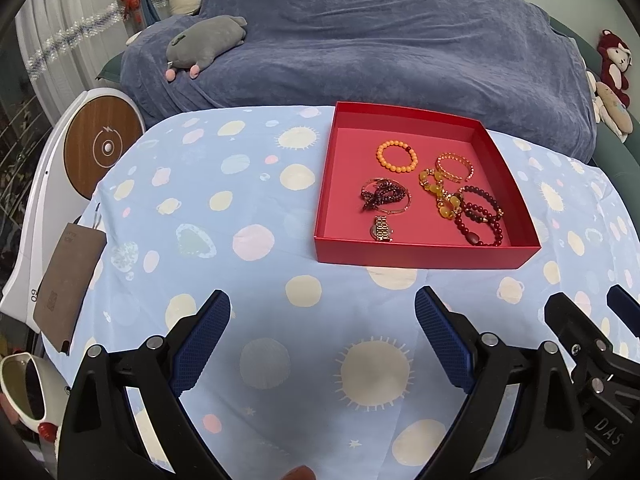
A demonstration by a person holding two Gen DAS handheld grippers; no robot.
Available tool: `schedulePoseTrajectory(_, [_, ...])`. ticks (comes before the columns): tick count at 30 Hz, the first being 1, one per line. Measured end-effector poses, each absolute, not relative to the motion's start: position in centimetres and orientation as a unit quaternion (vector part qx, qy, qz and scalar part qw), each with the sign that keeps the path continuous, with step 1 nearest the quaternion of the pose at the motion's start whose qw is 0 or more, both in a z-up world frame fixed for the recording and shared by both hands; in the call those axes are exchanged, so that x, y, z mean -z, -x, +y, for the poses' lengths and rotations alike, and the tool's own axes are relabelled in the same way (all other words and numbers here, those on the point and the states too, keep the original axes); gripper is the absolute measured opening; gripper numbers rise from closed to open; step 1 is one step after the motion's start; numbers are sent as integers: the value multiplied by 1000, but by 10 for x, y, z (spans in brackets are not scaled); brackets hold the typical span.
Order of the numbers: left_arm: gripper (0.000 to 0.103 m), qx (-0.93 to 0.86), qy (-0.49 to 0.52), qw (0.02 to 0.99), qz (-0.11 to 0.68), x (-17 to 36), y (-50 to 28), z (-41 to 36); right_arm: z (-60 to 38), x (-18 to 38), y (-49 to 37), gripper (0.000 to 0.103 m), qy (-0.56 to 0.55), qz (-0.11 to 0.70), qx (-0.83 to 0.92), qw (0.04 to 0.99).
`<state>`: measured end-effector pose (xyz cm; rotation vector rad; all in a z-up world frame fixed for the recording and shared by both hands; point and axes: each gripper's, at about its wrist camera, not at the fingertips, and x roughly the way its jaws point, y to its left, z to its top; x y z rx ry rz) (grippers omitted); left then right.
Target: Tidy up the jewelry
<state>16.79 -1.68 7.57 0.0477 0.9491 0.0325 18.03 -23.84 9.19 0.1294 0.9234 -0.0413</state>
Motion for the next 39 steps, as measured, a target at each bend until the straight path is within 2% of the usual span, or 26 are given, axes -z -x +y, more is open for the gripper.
schedulePoseTrajectory(22, [90,-11,-33,893,449,-77,-165,-23,-241,-92,-179,96,-61,443,20,894])
schedulePoseTrajectory(27, [96,-14,-21,891,454,-77,-167,-19,-242,-93,-179,96,-61,442,21,894])
schedulePoseTrajectory(39, [96,-18,-10,892,452,-76,-167,-17,-241,-92,-177,96,-55,445,20,893])
